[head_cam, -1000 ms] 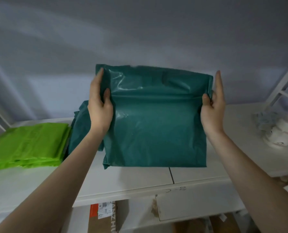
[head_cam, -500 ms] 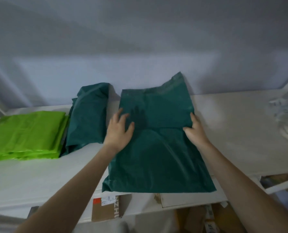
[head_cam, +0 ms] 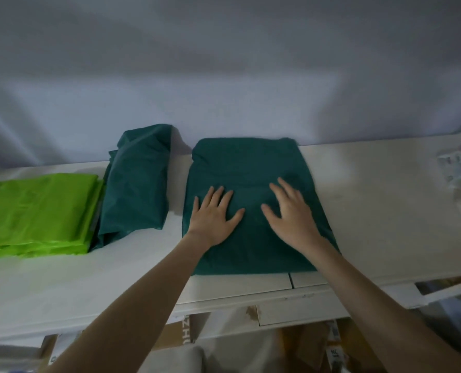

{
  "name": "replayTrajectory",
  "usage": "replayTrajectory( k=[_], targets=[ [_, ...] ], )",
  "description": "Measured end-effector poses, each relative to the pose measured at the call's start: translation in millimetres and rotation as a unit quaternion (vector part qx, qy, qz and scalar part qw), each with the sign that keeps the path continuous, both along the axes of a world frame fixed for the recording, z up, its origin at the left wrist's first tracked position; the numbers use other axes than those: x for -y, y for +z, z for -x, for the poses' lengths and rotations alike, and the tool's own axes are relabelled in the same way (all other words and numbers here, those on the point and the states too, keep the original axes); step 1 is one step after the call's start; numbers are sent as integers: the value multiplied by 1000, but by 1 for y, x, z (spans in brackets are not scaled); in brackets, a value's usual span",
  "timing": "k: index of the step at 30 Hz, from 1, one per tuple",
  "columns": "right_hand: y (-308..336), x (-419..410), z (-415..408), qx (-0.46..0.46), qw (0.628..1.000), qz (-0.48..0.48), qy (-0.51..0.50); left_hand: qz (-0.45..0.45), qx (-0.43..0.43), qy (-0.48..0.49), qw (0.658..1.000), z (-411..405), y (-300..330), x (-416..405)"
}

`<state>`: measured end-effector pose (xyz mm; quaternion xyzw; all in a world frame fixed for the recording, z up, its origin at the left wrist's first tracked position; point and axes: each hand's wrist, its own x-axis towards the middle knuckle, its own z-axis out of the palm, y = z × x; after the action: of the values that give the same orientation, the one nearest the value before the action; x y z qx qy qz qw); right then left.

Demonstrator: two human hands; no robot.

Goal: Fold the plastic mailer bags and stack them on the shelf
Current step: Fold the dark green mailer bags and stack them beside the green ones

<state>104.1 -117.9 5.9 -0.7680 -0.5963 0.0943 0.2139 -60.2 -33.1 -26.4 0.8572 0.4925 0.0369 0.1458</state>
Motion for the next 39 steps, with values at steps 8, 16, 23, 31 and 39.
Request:
replayTrajectory(
  k=[8, 16, 23, 31, 39],
  targets=[
    [-36, 12, 5, 57, 994, 91, 30, -8, 182, 18, 983, 5, 5, -2],
    [-42, 7, 2, -5, 998, 53, 27, -5, 120, 26, 992, 27, -7, 27],
    [-55, 44, -15, -57, 997, 57, -14, 9, 166, 19, 986, 46, -25, 38],
    [-56, 46, -16, -45, 996, 75, -10, 34, 157, 31, 986, 46, -25, 40],
    [-18, 45, -15, 41, 987, 156, -16, 28, 64, 52, 996, 54, 8, 54]
  ],
)
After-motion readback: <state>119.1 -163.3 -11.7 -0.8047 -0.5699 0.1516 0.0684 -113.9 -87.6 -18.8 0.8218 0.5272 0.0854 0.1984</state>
